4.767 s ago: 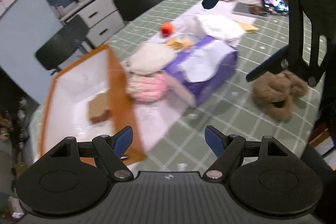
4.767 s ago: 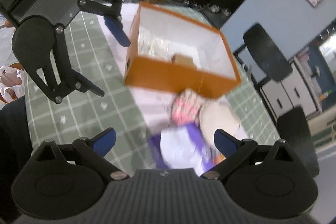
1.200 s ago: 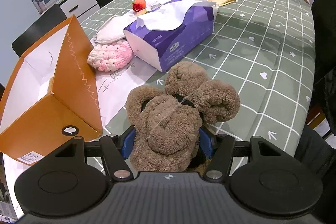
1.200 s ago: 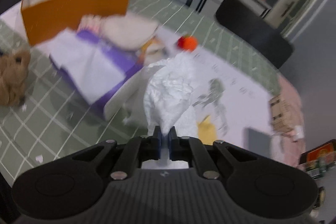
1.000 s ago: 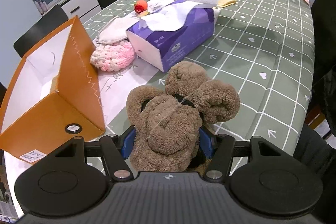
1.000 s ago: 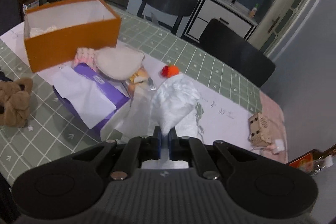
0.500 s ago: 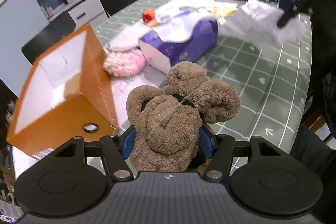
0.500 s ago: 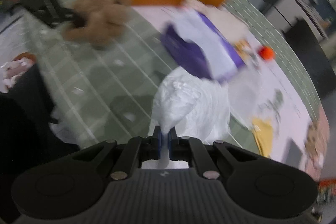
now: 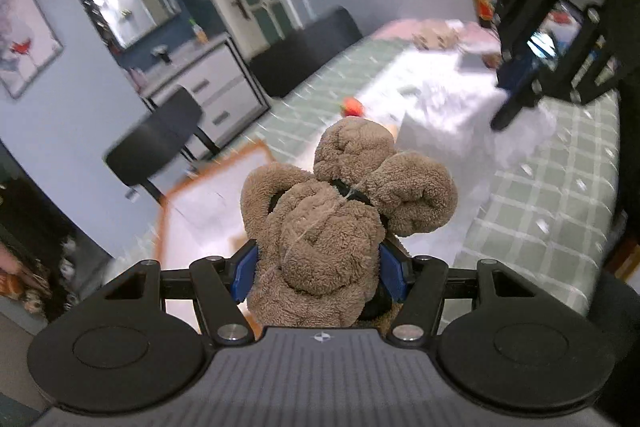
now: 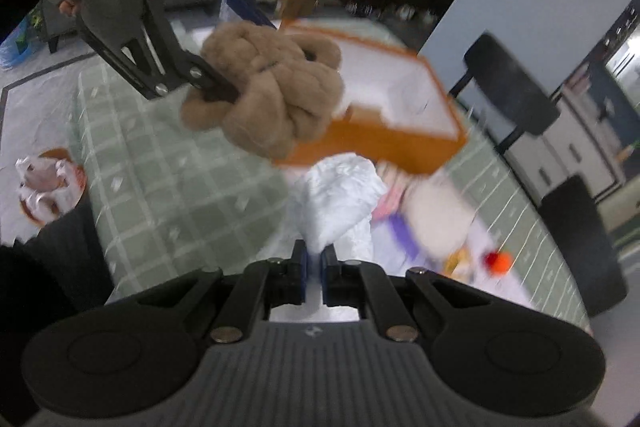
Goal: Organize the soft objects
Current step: 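Carry the teddy bear with the left tool while the right tool carries the tissue toward the box, then lower the teddy bear and white tissue into the orange box and open both tools, then move both tools away from the box back over the table, then grasp the clear plastic sleeve with the left tool while the right tool grasps the yellow cloth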
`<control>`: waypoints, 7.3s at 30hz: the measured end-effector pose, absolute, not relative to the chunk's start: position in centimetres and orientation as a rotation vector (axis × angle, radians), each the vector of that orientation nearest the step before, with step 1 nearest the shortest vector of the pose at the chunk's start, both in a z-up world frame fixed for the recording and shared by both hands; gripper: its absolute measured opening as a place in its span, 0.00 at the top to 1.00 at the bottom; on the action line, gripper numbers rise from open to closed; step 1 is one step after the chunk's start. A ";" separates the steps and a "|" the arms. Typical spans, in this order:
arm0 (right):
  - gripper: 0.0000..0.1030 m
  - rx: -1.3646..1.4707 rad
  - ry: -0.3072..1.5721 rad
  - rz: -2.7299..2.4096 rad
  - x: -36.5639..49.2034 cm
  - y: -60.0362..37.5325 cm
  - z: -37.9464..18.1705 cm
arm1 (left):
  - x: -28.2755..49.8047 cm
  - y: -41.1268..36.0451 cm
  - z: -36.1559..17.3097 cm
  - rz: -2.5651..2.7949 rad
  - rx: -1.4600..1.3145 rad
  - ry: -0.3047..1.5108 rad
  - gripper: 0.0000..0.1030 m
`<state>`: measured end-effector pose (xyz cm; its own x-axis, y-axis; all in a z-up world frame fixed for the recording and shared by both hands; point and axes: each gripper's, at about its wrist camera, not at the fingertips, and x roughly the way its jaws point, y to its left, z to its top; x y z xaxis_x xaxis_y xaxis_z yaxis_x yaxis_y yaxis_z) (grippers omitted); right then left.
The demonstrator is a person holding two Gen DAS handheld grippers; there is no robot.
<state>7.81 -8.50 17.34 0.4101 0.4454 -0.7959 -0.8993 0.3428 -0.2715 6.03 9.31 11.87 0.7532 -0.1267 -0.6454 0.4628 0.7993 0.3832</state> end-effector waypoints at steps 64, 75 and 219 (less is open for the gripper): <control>0.96 -0.966 0.623 0.833 33.7 20.0 8.3 | 23.5 23.0 1.9 -0.259 0.335 0.991 0.28; 0.95 -0.926 0.757 0.860 36.4 22.1 2.7 | 24.4 22.5 1.1 -0.255 0.347 0.987 0.25; 0.24 -0.163 0.903 0.396 22.6 -30.5 0.1 | 37.5 -7.0 -5.6 -0.550 0.771 1.093 0.14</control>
<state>22.62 -30.52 0.06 0.5532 0.2654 -0.7896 -0.4005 0.9159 0.0272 37.53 -6.99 -5.60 0.3734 -0.0250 -0.9273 0.7302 0.6245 0.2771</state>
